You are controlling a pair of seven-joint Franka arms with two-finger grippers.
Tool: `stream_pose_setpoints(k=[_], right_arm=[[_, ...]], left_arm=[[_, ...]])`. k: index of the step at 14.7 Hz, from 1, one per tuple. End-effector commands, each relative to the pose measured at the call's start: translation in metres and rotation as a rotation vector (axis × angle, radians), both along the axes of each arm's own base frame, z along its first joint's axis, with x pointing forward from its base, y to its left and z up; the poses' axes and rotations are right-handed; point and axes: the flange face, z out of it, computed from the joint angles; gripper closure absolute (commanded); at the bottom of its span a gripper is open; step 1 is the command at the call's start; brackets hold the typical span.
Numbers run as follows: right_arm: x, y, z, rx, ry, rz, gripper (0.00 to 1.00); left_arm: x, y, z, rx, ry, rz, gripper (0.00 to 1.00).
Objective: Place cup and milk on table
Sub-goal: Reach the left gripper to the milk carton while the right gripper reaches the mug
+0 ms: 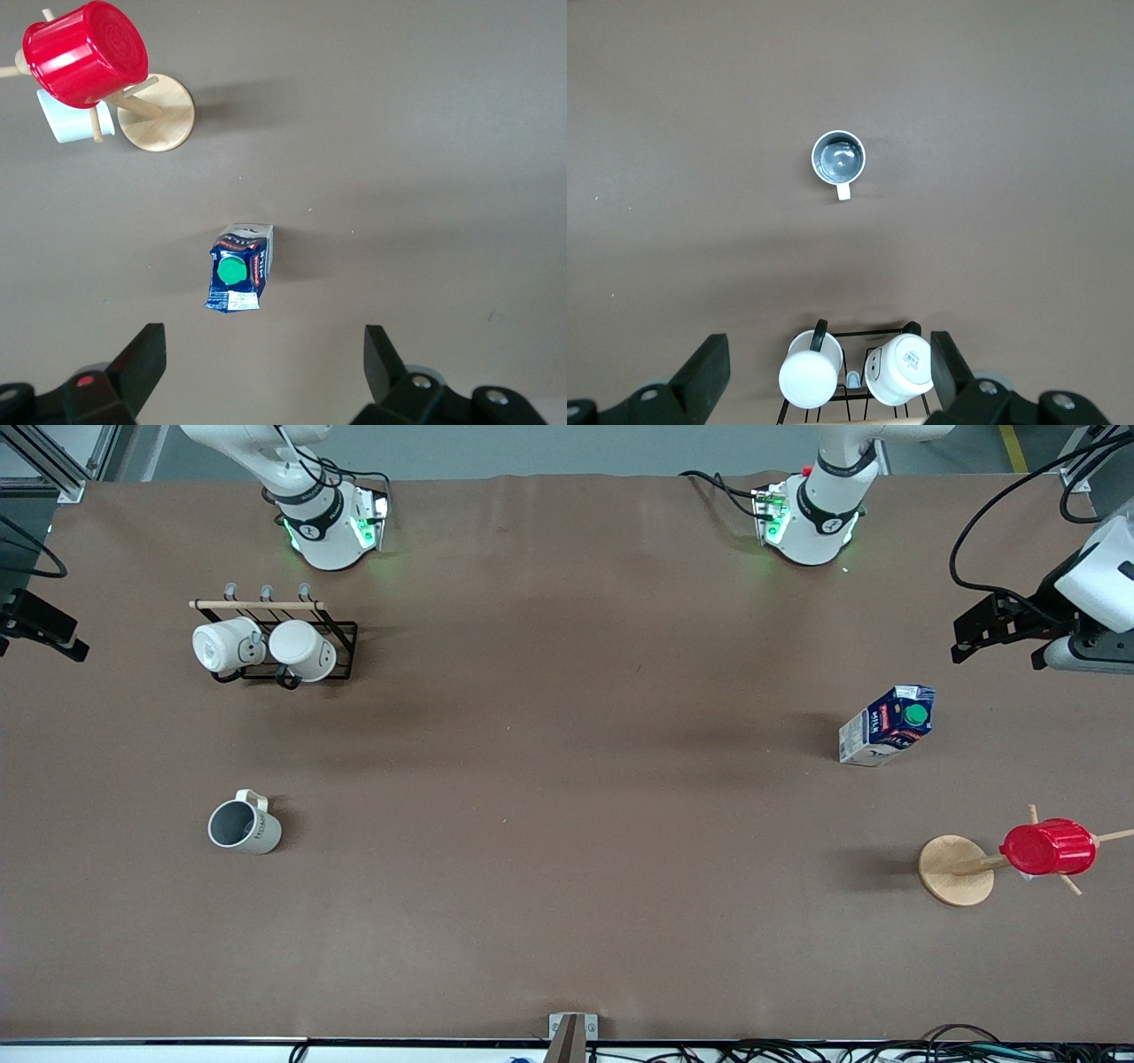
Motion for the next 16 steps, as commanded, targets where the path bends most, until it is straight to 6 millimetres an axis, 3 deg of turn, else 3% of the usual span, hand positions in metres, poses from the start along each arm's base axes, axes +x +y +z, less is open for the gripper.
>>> stream_pose_setpoints(k=[1, 8, 11, 16], right_arm=[[0.000, 0.000, 0.002, -0.007, 0.005, -0.010, 0.00], [0.000, 0.000, 0.002, -0.007, 0.005, -0.012, 0.00], [0.000, 0.000, 0.002, -0.007, 0.005, -0.012, 0.00], [0.003, -0.001, 0.000, -0.008, 0.002, -0.001, 0.00]], left_arm=[[-0.001, 0.000, 0.003, 0.020, -0.004, 0.002, 0.01], [0.003, 0.005, -0.001, 0.021, -0.001, 0.011, 0.01], [0.013, 0.019, -0.016, 0.021, 0.001, 0.037, 0.02], [0.037, 0.034, -0.064, 0.030, 0.022, 0.051, 0.02]])
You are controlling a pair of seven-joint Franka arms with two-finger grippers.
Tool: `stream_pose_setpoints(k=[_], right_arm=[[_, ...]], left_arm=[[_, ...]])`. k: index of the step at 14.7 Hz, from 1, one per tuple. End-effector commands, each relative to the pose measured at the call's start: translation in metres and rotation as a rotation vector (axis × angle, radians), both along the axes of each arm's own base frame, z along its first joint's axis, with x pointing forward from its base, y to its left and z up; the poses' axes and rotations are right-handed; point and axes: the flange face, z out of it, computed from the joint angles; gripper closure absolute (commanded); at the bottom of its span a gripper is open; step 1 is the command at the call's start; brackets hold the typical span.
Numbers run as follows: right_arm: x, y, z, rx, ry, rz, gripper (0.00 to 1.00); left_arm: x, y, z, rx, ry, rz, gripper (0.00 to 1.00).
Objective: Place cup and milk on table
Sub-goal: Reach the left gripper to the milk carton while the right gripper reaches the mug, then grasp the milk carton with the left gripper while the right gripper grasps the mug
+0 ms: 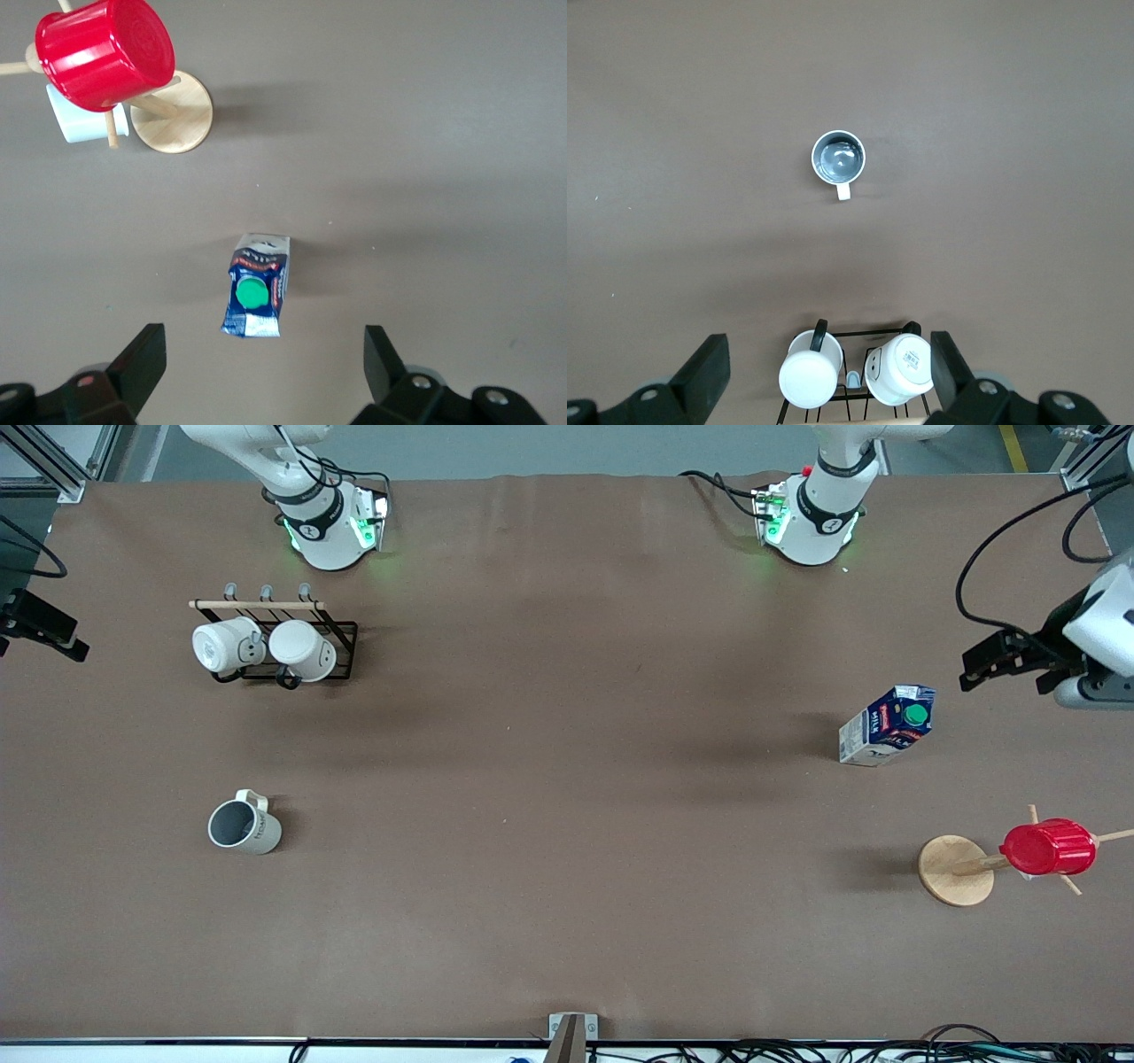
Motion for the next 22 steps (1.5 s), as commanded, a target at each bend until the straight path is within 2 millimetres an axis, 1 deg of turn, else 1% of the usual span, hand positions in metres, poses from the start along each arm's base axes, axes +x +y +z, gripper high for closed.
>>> stream_pose_setpoints(k=[1, 2, 3, 4, 5, 6, 8, 10, 14, 15, 17, 18, 20, 21, 22], right_arm=[[0.008, -0.001, -0.007, -0.009, 0.015, -0.001, 0.00], [0.013, -0.001, -0.017, -0.012, 0.028, 0.002, 0.00], [0.026, 0.001, -0.040, -0.010, 0.063, 0.005, 0.00], [0.043, 0.000, -0.069, -0.012, 0.092, 0.020, 0.00], [0.059, -0.002, -0.094, -0.016, 0.097, 0.046, 0.00], [0.072, -0.005, -0.119, -0.021, 0.095, 0.076, 0.00], [0.093, -0.010, -0.167, -0.021, 0.075, 0.113, 0.00], [0.108, -0.012, -0.217, -0.031, 0.068, 0.134, 0.00], [0.122, -0.018, -0.302, -0.048, 0.036, 0.160, 0.00], [0.124, -0.019, -0.319, -0.054, 0.021, 0.161, 0.00], [0.125, -0.026, -0.358, -0.070, -0.024, 0.167, 0.00], [0.122, -0.029, -0.375, -0.077, -0.042, 0.184, 0.00], [0.119, -0.031, -0.396, -0.086, -0.066, 0.192, 0.00], [0.119, -0.031, -0.405, -0.086, -0.063, 0.191, 0.02], [0.119, -0.031, -0.410, -0.083, -0.067, 0.186, 0.05]], left_arm=[[0.009, 0.005, -0.033, 0.022, 0.010, -0.005, 0.02], [0.009, 0.003, -0.049, 0.021, 0.011, 0.001, 0.02], [0.008, -0.003, -0.066, 0.023, 0.015, -0.005, 0.02], [0.007, -0.005, -0.082, 0.023, 0.018, -0.009, 0.02], [0.005, -0.006, -0.097, 0.022, 0.014, -0.011, 0.02], [0.003, -0.006, -0.108, 0.022, 0.015, -0.011, 0.02], [-0.001, -0.006, -0.132, 0.025, 0.053, -0.014, 0.02], [-0.005, -0.007, -0.146, 0.026, 0.077, -0.016, 0.02], [-0.011, -0.005, -0.168, 0.045, 0.090, -0.031, 0.03], [-0.015, -0.005, -0.176, 0.045, 0.105, -0.032, 0.04], [-0.023, -0.004, -0.188, 0.045, 0.112, -0.033, 0.04], [-0.028, -0.001, -0.192, 0.044, 0.112, -0.035, 0.04], [-0.034, 0.003, -0.196, 0.050, 0.110, -0.041, 0.04], [-0.037, 0.004, -0.201, 0.058, 0.118, -0.044, 0.05], [-0.038, 0.006, -0.204, 0.071, 0.118, -0.052, 0.05]])
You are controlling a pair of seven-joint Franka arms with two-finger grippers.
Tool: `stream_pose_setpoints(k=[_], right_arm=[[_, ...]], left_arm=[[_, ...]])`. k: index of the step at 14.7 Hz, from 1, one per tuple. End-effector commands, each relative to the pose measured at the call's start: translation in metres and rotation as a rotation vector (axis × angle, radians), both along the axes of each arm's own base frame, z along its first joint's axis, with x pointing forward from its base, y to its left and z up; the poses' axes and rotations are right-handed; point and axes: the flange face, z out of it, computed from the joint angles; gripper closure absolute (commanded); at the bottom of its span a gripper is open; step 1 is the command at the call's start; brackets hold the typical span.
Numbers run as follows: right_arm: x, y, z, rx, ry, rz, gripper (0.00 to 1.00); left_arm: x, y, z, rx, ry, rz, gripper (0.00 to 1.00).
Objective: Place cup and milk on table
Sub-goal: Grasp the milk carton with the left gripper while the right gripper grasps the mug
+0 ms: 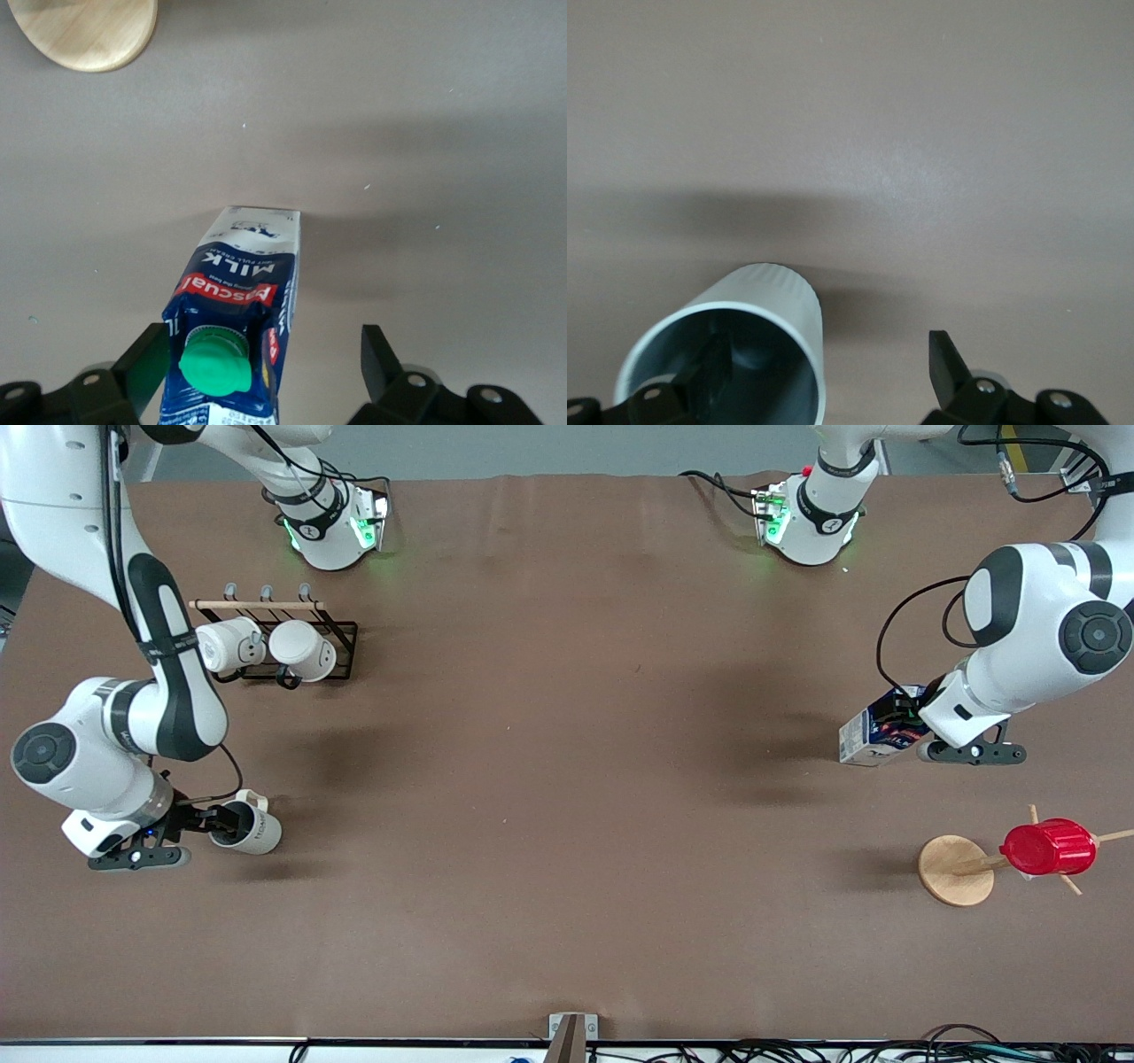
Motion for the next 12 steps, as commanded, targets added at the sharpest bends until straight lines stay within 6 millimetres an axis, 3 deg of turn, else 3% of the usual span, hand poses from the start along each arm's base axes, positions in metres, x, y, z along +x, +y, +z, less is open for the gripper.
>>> stream_pose_setpoints(k=[1, 5, 8, 9, 12], right_arm=[[-0.004, -0.002, -0.010, 0.014, -0.006, 0.004, 0.10], [-0.008, 0.000, -0.018, 0.021, 0.012, -0.001, 0.42], [-0.009, 0.001, -0.020, 0.038, 0.017, -0.024, 0.94], [-0.009, 0.001, -0.019, 0.054, 0.017, -0.038, 1.00], [-0.006, 0.009, -0.012, 0.057, 0.039, 0.015, 1.00]], left_arm=[[-0.012, 0.005, -0.002, 0.039, -0.021, -0.039, 0.05], [-0.017, 0.010, -0.011, 0.040, -0.018, -0.033, 0.05], [-0.022, 0.011, -0.015, 0.039, -0.005, -0.032, 0.05], [-0.023, 0.012, -0.015, 0.039, -0.005, -0.030, 0.05], [-0.026, 0.016, -0.017, 0.039, -0.001, -0.023, 0.05]])
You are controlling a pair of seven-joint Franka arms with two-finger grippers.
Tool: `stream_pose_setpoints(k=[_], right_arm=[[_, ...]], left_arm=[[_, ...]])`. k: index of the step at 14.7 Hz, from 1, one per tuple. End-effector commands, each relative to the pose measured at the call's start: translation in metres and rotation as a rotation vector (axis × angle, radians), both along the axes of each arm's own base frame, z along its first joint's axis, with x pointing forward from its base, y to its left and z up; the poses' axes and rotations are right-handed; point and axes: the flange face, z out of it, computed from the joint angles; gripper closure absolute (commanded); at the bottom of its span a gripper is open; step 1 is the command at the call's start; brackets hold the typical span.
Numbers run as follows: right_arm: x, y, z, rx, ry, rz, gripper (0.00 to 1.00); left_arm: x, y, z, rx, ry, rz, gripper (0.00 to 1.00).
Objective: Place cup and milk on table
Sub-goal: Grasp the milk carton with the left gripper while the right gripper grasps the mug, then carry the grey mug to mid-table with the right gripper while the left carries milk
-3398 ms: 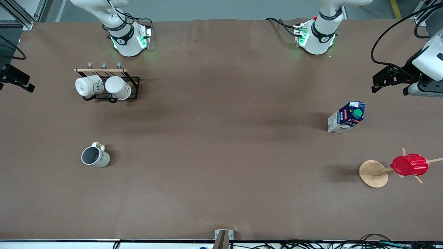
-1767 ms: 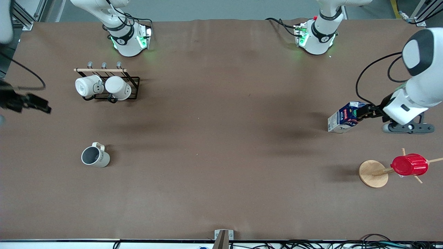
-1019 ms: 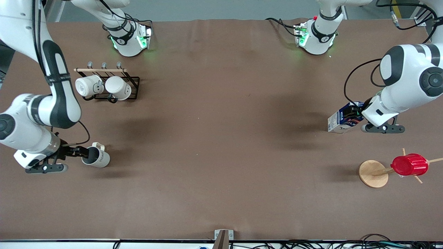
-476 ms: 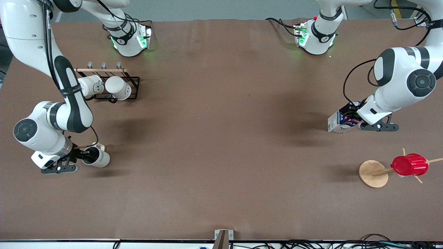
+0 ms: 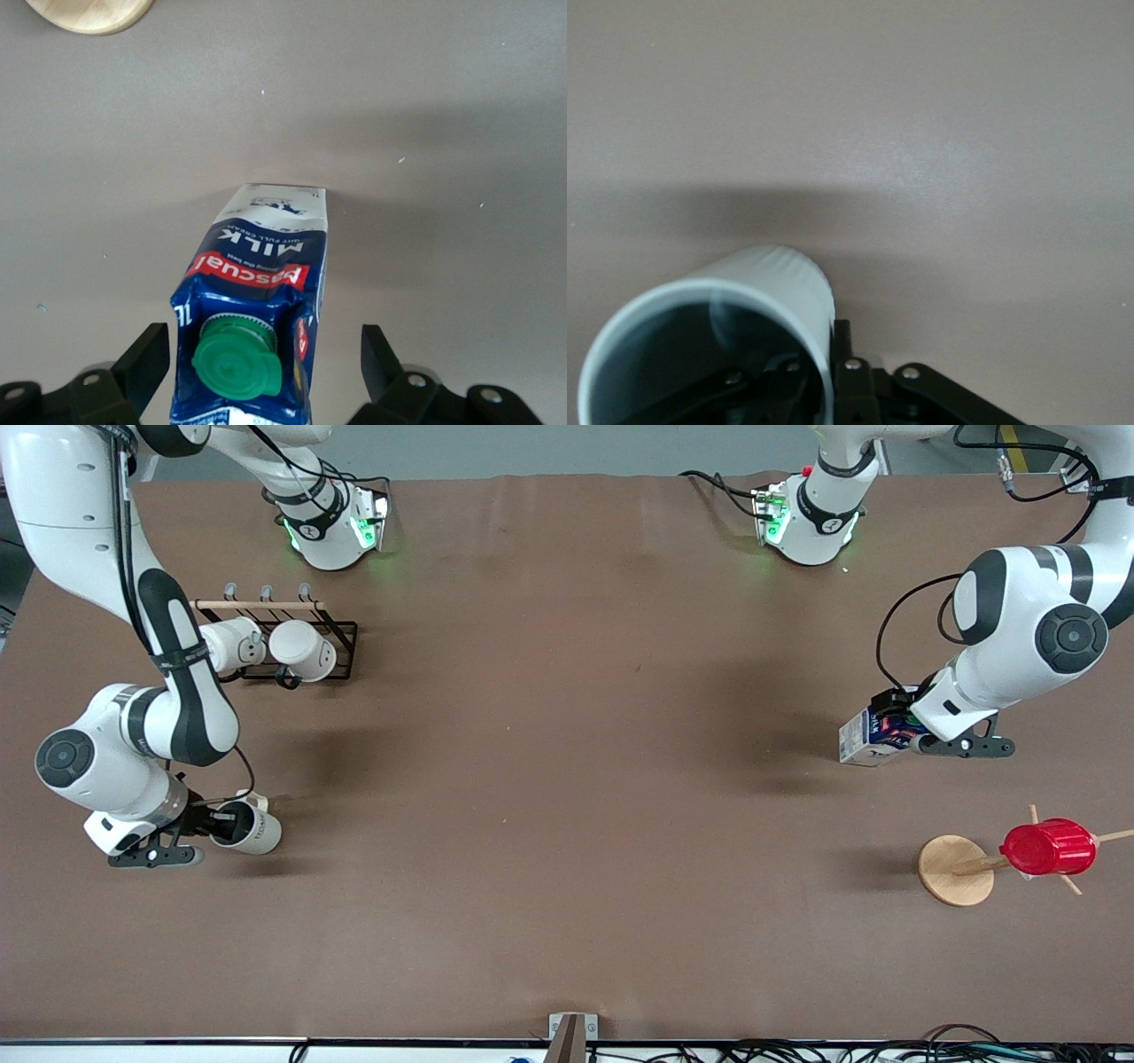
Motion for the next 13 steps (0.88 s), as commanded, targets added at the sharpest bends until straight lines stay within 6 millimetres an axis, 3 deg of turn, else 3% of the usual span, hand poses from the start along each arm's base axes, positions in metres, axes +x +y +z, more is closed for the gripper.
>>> stream_pose_setpoints(k=[1, 3, 5, 7, 8, 13], right_arm=[[0.001, 0.012, 0.019, 0.024, 0.040, 0.066, 1.00], [-0.001, 0.033, 0.056, 0.049, 0.095, 0.102, 1.00], [-0.004, 0.079, 0.088, 0.074, 0.097, 0.164, 1.00], [-0.009, 0.129, 0.105, 0.099, 0.103, 0.186, 1.00], [-0.014, 0.167, 0.111, 0.110, 0.103, 0.181, 1.00], [-0.047, 0.321, 0.124, 0.037, 0.064, 0.111, 1.00]], left_arm=[[-0.010, 0.004, 0.007, 0.010, -0.022, -0.015, 0.06], [-0.010, 0.004, 0.007, 0.010, -0.020, -0.014, 0.20], [-0.009, 0.004, 0.008, 0.010, -0.026, -0.014, 0.46], [-0.008, 0.004, 0.009, 0.010, -0.031, -0.016, 0.60], [-0.008, 0.004, 0.010, 0.010, -0.033, -0.017, 0.64], [-0.005, 0.000, 0.014, 0.010, -0.042, -0.023, 0.65]])
